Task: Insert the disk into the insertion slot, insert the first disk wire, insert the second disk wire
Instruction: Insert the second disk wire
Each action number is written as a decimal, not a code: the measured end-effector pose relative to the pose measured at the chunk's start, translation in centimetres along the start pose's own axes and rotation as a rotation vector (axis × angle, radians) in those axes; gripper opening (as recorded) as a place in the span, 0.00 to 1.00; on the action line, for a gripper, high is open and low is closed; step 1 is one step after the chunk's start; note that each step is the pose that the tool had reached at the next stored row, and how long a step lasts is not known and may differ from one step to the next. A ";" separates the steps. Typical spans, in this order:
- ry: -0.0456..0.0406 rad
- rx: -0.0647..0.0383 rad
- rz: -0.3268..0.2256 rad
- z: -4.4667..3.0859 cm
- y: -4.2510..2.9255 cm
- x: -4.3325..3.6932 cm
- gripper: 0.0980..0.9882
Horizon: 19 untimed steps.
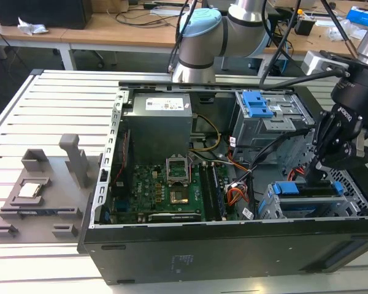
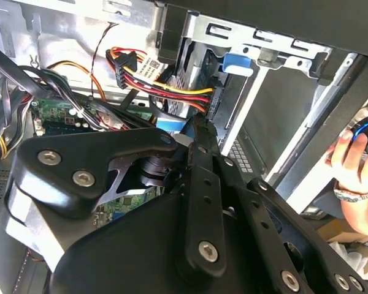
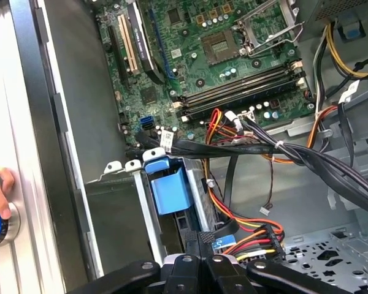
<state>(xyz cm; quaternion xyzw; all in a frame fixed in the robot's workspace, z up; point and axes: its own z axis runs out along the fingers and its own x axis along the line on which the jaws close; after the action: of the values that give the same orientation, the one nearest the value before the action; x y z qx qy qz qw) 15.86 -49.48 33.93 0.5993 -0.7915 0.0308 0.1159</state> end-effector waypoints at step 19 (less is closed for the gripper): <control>-0.0062 -0.002 0.000 0.75 -0.11 1.06 0.02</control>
<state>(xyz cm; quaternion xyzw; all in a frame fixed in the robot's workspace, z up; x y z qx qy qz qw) 15.58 -50.65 33.43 0.5991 -0.7920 0.0282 0.1140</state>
